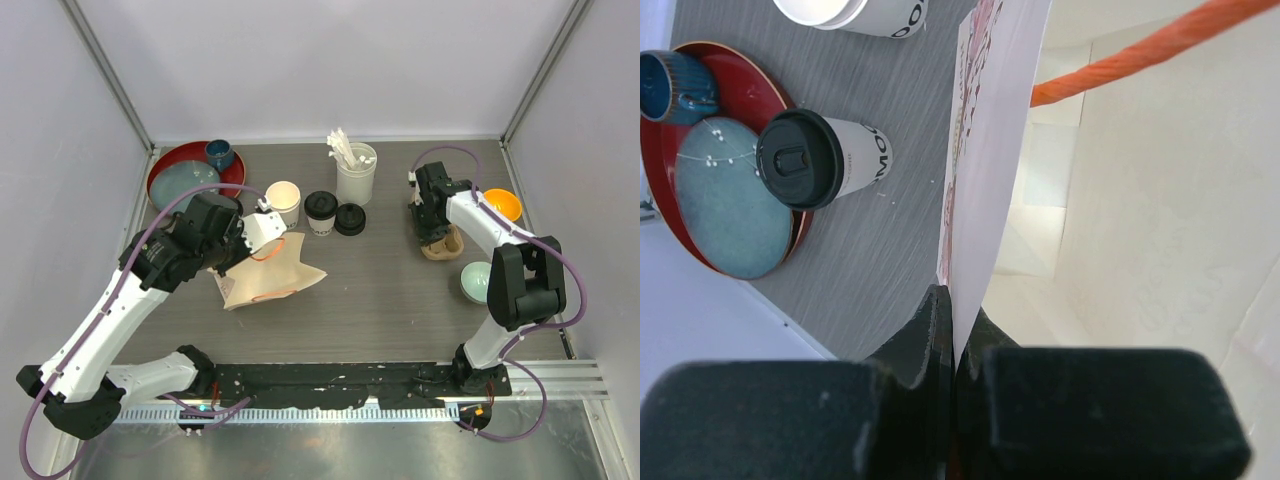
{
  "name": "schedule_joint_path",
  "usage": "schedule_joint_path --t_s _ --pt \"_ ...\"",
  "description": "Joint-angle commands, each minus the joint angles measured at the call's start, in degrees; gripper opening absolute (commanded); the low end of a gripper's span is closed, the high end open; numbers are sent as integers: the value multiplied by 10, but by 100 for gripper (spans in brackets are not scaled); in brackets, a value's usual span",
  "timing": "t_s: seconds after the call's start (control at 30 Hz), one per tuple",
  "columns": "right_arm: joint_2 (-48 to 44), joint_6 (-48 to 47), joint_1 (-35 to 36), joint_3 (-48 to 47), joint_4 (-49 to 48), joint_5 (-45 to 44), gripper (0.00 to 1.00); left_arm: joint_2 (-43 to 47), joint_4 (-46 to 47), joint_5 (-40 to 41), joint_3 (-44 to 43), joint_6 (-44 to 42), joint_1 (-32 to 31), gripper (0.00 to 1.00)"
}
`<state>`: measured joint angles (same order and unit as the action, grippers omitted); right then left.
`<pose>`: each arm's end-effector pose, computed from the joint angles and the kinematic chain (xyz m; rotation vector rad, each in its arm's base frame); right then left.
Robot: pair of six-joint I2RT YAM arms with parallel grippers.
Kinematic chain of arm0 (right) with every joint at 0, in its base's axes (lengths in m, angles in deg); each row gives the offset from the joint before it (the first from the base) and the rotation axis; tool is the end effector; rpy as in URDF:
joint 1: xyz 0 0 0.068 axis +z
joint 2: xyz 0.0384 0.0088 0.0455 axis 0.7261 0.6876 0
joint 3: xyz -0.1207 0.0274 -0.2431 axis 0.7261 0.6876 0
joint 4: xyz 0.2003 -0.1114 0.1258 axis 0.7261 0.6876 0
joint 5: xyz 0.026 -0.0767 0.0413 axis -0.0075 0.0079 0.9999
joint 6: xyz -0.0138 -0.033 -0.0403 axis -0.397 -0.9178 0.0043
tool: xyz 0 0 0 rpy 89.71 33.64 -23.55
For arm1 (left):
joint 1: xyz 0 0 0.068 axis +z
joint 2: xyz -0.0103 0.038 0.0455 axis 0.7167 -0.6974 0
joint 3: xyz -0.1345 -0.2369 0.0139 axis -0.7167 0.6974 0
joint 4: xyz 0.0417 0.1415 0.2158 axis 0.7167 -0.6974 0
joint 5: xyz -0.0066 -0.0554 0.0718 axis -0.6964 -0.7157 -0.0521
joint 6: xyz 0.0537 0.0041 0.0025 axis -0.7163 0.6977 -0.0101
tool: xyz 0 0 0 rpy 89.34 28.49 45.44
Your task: Pack the takeout coffee
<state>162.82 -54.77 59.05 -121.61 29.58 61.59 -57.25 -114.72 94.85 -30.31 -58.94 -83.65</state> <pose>0.3239 0.0686 0.2238 -0.2563 2.7748 -0.0694 0.1407 -0.1051 0.3938 1.2671 2.0564 0.0315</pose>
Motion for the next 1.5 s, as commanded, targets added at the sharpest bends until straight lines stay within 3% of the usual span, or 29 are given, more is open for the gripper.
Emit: schedule_joint_path --t_s 0.0,0.13,0.23,0.33,0.43,1.2,1.23,1.37,1.47 --pt "-1 -2 -3 -21 0 -22 16 7 0 -7 -3 -4 -3 0" --pt "7 -1 -3 -20 5 -29 24 6 0 -9 -3 -4 -3 0" --pt "10 -1 -4 -14 0 -21 25 8 -1 -9 -3 -3 -3 0" --pt "13 0 -9 -14 -4 -7 18 9 -3 -9 -5 -4 -3 0" --pt "7 5 -11 -20 -4 -2 1 9 -5 -9 -4 -5 -3 0" --pt "-66 50 -55 -51 8 236 1 2 -1 -34 -2 -6 -3 0" --pt "-70 57 -55 -53 7 233 1 2 0 -33 -4 -5 -3 0" --pt "-67 69 -60 -72 32 69 1 2 0 -33 -7 -6 -3 0" --pt "-80 75 -54 -82 33 26 1 2 -2 -32 -9 -5 -4 0"
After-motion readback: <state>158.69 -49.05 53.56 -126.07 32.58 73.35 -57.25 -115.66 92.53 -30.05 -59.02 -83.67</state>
